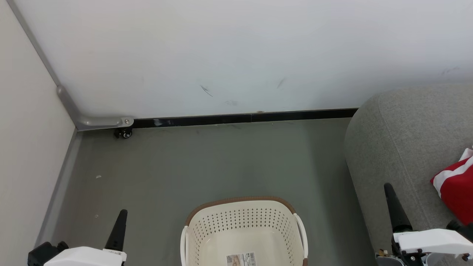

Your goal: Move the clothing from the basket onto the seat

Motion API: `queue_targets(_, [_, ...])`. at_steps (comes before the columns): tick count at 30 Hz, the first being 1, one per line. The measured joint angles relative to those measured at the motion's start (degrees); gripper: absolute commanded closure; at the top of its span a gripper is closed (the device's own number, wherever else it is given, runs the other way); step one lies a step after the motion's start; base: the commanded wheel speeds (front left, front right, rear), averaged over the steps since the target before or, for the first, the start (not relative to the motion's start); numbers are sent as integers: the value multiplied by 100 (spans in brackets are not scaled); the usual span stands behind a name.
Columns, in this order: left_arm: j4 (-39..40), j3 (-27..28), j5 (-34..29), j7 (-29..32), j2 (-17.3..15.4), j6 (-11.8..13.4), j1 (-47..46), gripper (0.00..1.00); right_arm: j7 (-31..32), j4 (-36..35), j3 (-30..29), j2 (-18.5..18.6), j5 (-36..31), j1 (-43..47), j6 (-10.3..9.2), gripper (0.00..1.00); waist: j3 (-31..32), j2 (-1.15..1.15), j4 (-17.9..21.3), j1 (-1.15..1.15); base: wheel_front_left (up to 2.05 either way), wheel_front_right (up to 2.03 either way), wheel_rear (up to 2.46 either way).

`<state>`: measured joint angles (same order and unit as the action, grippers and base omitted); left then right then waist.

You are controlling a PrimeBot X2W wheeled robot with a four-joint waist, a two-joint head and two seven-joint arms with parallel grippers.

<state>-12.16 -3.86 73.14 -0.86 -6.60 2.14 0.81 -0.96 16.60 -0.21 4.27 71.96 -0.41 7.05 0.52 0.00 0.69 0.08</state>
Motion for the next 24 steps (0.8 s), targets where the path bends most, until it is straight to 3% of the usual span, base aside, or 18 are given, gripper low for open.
queue_targets(24, [-154, 589, 1868, 491, 281, -754, -250, 100, 307, -136, -272, 92, 2157, -231, 0, 100, -68, 0, -63, -5, 0, 0, 0])
